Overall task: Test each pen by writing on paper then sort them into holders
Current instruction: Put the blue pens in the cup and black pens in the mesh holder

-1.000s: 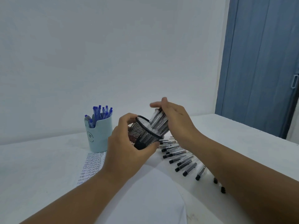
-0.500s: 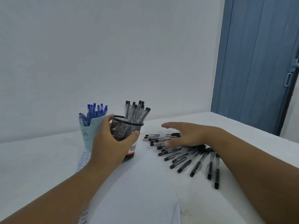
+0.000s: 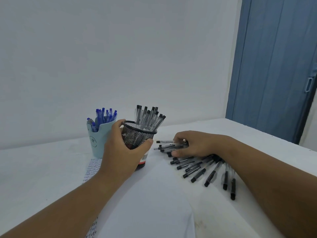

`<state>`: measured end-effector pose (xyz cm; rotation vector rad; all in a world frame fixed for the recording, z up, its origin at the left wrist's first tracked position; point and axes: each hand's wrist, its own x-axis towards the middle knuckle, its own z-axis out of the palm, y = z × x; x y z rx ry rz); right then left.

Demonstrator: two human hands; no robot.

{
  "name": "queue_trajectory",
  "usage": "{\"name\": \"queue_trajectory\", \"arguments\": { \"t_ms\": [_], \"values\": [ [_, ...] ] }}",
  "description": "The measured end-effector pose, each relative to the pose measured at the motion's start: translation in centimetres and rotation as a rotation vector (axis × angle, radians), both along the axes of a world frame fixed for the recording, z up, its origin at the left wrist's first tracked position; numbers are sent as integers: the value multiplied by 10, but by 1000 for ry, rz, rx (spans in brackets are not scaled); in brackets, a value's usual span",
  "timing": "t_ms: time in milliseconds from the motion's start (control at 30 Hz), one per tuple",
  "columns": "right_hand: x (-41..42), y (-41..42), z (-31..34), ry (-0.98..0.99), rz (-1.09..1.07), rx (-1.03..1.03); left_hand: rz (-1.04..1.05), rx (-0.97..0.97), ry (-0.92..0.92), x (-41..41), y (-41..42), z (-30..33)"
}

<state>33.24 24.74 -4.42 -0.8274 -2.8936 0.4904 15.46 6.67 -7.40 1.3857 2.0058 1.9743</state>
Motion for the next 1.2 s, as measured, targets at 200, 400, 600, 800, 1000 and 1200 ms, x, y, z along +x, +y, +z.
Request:
{"name": "queue_trajectory", "arguments": {
  "t_ms": [200, 400, 600, 800, 1000, 1200],
  "values": [
    [-3, -4, 5, 47, 11, -44, -8, -1, 0, 0, -1, 0],
    [-3, -11, 5, 123, 45, 1, -5, 6, 4, -1, 0, -1],
    [-4, -8, 3, 228, 55, -43, -14, 10, -8, -1, 2, -1],
    [1, -9, 11, 319, 33, -62, -16, 12, -6, -3, 2, -2],
    [3, -9, 24, 566, -92, -28, -22, 13, 8, -1, 0, -1],
    [4, -30, 51, 1308, -105, -236, -36, 3, 190, 6, -3, 1]
  ]
}}
